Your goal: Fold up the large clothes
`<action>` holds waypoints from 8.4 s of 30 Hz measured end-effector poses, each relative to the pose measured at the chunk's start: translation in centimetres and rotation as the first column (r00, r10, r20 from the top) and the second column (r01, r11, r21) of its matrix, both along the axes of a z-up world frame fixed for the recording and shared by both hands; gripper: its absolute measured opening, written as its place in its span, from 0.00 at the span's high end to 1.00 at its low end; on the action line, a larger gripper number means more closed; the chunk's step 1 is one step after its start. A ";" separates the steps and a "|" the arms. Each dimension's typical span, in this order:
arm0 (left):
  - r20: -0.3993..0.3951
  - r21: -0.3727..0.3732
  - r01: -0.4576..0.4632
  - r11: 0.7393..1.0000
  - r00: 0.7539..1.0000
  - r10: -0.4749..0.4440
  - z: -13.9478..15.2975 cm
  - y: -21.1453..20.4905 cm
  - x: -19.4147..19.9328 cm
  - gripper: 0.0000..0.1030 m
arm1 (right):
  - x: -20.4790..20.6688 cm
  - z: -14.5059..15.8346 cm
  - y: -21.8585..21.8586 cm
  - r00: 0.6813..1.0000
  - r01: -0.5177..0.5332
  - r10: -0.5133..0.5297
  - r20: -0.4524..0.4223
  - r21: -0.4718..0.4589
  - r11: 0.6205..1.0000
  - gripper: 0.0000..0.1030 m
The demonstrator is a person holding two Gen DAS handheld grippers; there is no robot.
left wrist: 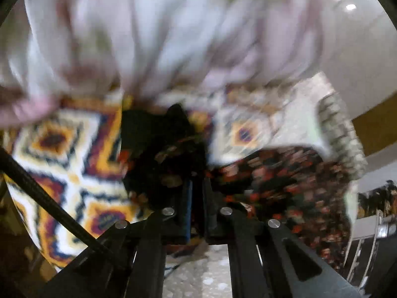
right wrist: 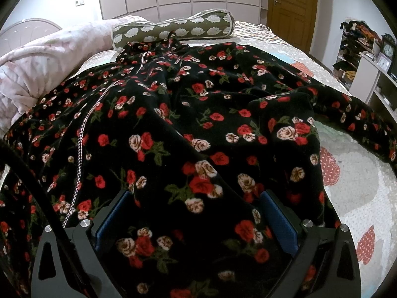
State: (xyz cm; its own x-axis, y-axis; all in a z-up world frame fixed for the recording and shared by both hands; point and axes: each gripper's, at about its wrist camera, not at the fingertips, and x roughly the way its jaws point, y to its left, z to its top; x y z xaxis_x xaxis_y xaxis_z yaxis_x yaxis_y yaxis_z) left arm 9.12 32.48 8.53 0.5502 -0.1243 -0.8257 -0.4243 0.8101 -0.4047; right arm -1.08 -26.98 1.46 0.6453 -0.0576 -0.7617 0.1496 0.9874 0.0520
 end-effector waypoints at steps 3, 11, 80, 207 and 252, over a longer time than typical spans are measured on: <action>0.277 -0.042 0.018 0.999 0.961 -0.005 6.2 1.2 -3.6 0.94 | 0.0 0.0 0.0 1.000 0.000 0.000 0.003 0.000 1.000 0.00; 0.307 -0.059 -0.151 0.987 0.938 0.162 2.4 5.7 -13.1 0.75 | 0.0 0.0 0.1 1.000 0.000 0.000 0.010 -0.001 1.000 0.00; 0.211 0.174 0.519 0.837 0.811 -0.546 6.0 -22.8 -10.3 0.36 | -0.5 0.4 0.0 1.000 -0.006 0.006 0.006 0.023 1.000 0.00; 0.034 0.224 0.571 0.790 0.805 -0.592 -6.1 -30.0 -10.5 0.23 | -12.7 1.4 -29.3 0.805 0.470 -0.593 -0.014 0.626 0.623 0.42; 0.301 0.074 0.309 0.948 0.900 -0.316 -0.4 -8.3 -19.5 0.05 | 19.3 7.8 23.7 0.906 -0.409 0.421 -0.048 0.167 0.897 0.59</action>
